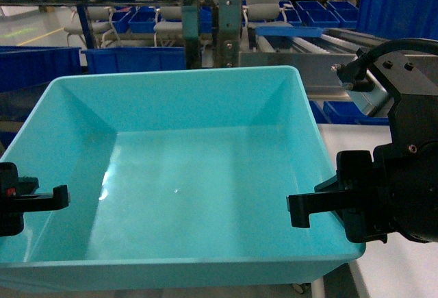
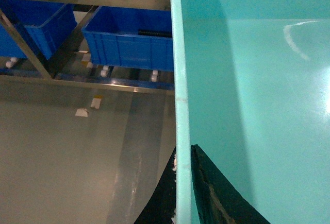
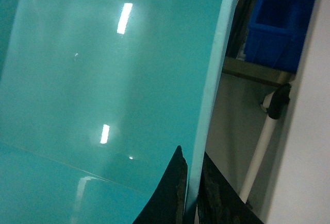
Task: Organize blue bins on left shelf correctly
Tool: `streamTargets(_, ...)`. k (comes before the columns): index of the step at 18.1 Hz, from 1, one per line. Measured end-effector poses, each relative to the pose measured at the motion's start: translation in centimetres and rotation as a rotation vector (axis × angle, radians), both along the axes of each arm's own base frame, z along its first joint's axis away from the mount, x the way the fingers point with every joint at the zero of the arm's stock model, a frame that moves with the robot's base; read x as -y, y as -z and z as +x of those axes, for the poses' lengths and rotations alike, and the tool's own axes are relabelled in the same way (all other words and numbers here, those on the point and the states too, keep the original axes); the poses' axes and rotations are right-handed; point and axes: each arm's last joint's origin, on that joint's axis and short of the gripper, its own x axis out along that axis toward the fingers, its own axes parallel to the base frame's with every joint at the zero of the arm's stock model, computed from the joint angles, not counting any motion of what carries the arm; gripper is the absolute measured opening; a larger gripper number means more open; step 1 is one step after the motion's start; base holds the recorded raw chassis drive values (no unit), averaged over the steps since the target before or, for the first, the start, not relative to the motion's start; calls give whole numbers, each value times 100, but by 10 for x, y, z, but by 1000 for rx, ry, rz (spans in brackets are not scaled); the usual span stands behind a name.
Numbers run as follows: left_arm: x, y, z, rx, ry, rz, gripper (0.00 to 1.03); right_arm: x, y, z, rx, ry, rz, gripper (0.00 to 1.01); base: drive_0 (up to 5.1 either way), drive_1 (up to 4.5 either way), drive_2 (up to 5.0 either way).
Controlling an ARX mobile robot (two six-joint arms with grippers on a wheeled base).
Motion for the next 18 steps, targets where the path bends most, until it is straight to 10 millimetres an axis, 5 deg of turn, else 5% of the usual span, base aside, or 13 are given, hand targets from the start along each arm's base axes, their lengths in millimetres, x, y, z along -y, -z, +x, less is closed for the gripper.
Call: streamTargets(18,-1,0,0,0,-3,0,5,-1,0,-1,3,-5,1,3,-489,242,242)
